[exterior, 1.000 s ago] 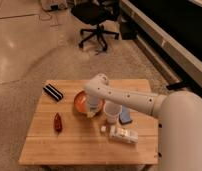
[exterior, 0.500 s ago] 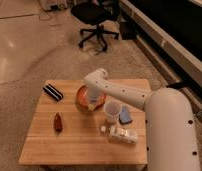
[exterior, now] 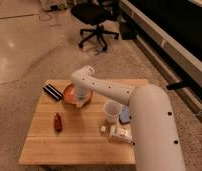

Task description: Drag the ceramic bowl in a circle

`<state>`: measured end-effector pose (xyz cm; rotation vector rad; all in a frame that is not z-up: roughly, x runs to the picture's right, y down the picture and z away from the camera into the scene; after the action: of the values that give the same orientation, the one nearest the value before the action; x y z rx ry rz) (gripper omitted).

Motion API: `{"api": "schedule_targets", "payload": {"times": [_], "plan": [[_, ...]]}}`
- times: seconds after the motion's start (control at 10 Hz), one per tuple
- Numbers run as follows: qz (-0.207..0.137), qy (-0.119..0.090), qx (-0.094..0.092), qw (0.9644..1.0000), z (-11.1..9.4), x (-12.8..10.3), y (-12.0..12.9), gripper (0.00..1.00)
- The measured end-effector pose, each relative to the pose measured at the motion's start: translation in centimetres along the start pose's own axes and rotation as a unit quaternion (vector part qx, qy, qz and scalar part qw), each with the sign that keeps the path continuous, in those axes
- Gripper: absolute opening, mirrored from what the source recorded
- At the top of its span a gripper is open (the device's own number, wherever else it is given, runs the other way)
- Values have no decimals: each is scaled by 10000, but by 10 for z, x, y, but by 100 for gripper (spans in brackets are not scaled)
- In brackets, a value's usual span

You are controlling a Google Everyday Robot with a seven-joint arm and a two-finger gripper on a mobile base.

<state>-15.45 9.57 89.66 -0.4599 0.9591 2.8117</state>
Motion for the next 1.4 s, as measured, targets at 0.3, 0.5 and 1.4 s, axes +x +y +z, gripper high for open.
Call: {"api": "schedule_targets", "payload": {"times": [0.3, 0.5, 1.4], "plan": [[-362, 194, 139, 9991, -2, 23, -35, 0], [-436, 100, 330, 9985, 1, 11, -70, 0], [1053, -727, 80, 9917, -23, -123, -36, 5]]}}
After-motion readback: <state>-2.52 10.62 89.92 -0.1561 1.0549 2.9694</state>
